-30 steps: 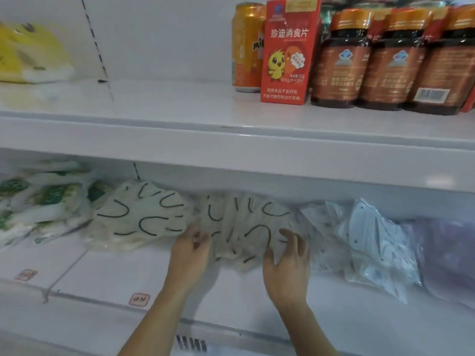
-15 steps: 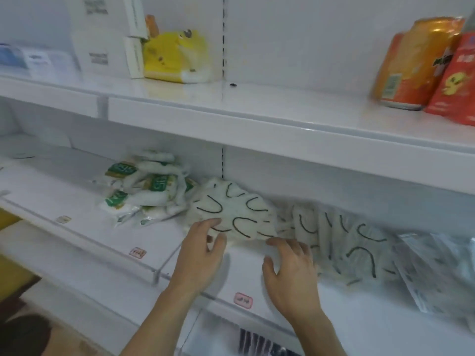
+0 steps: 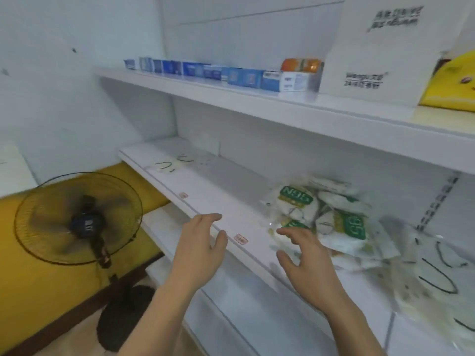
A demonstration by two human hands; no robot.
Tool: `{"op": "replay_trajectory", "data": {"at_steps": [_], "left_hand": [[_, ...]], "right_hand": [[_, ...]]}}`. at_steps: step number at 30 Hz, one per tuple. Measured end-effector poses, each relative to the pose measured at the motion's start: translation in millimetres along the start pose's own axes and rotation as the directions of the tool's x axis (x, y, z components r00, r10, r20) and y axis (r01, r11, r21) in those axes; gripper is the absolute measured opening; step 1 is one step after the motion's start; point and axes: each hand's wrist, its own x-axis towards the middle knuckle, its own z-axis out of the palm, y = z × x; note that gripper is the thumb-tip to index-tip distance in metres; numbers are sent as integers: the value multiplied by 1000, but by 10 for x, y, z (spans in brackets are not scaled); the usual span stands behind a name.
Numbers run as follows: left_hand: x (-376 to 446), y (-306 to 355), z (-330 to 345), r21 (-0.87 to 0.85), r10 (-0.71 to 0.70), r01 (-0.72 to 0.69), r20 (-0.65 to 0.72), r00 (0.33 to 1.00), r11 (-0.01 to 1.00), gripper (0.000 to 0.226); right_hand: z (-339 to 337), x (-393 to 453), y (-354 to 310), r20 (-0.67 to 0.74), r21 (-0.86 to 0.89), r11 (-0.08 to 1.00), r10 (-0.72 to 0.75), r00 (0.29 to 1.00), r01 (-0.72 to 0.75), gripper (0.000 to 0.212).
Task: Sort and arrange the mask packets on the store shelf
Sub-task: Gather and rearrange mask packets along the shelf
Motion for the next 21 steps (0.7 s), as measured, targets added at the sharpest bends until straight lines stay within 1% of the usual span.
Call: {"op": "replay_trajectory", "data": {"at_steps": [3, 8, 12, 16, 18, 21], "left_hand": [[300, -412, -190, -12, -82, 81, -34, 996, 997, 40], [951, -1099, -374, 3, -163, 163, -66, 984, 987, 39], [1587, -1603, -515, 39, -231, 234, -76, 970, 971, 38], [2181, -2025, -682, 79, -233, 240, -92, 968, 967, 41], [2461, -2178, -722, 61, -240, 247, -101, 965, 967, 40], [2839, -2382, -692, 20, -235, 237, -74, 969, 971, 41]], "right_hand": [[452, 457, -149, 58, 79, 997, 8, 998, -12, 43], [1197, 1297, -304, 78, 156, 987, 11, 997, -24, 41], [1657, 2101, -434, 105, 203, 978, 18, 994, -39, 39], [1986, 2856, -598, 124, 222, 975, -14, 992, -14, 38], [2123, 3163, -659, 145, 213, 977, -11, 989, -21, 37], [2294, 3457, -682, 167, 189, 981, 13, 986, -45, 36]]}}
